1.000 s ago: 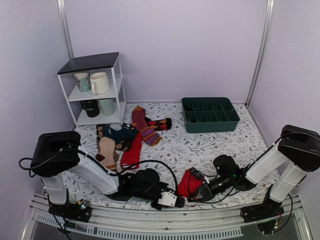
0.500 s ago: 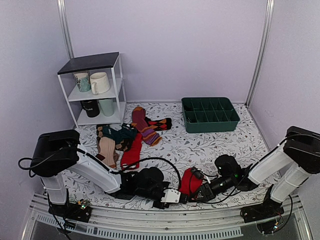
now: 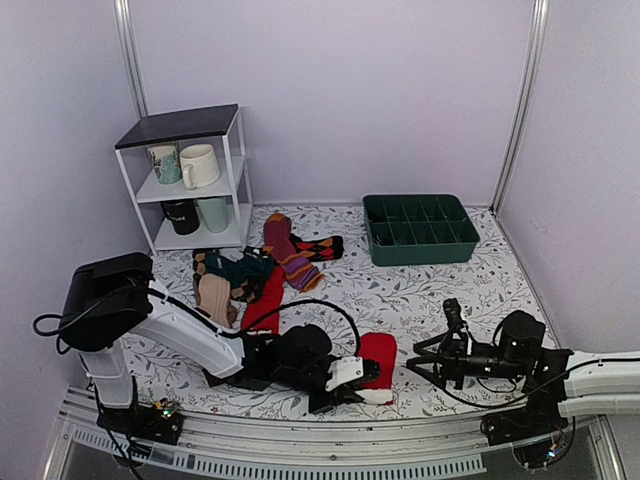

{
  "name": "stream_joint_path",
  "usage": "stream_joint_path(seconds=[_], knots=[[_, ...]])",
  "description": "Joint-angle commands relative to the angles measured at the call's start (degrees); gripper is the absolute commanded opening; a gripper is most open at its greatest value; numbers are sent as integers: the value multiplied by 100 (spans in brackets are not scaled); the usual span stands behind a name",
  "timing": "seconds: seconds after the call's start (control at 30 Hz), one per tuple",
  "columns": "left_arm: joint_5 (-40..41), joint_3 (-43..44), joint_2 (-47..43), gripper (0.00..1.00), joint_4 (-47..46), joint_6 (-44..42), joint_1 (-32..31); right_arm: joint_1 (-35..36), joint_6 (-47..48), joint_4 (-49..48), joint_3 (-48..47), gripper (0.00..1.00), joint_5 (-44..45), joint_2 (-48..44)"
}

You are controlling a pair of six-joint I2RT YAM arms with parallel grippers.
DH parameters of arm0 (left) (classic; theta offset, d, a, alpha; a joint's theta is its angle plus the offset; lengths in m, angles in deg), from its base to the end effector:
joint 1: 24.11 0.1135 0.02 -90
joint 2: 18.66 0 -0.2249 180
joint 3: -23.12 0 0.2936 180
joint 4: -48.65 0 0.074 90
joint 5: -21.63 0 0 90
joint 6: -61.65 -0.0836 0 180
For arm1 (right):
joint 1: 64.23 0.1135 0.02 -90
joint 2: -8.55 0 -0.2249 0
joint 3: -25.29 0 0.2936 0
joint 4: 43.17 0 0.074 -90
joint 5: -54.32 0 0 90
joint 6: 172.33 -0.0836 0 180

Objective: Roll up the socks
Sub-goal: Roll a pair of socks at the center of the board.

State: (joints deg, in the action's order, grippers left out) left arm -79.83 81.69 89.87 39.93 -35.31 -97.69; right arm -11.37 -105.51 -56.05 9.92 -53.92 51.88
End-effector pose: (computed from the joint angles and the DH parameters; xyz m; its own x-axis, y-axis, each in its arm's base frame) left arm 0.0965 -0.3861 -0.0008 -0.0659 0.6439 -0.7623 0.9977 0.0561 -0.0389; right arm 0.1384 0.2261 0.0903 -0.5142 -0.0598 -0.8556 -0.8019 0.3873 0.4549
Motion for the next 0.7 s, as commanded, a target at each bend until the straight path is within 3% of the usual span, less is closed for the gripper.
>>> stream_joint_path(seconds=[0.0, 0.2, 0.3, 0.43, 0.67], knots=[[-208, -344, 328, 0, 1419, 649, 304, 47, 506, -482, 570, 62, 408, -400], [-432, -276, 360, 0, 1605, 686, 516, 601, 947, -1207, 629, 63, 1019, 181], [-501, -297, 358, 0, 1627, 627, 572, 1048, 1076, -1677, 398, 63, 1202, 1305], [-558, -362, 356, 0, 1559, 616, 663, 1628, 1504, -1504, -392, 63, 1668, 3083], [-601, -495, 356, 0, 1378, 696, 758, 2014, 1788, -1788, -319, 63, 2053, 3139]])
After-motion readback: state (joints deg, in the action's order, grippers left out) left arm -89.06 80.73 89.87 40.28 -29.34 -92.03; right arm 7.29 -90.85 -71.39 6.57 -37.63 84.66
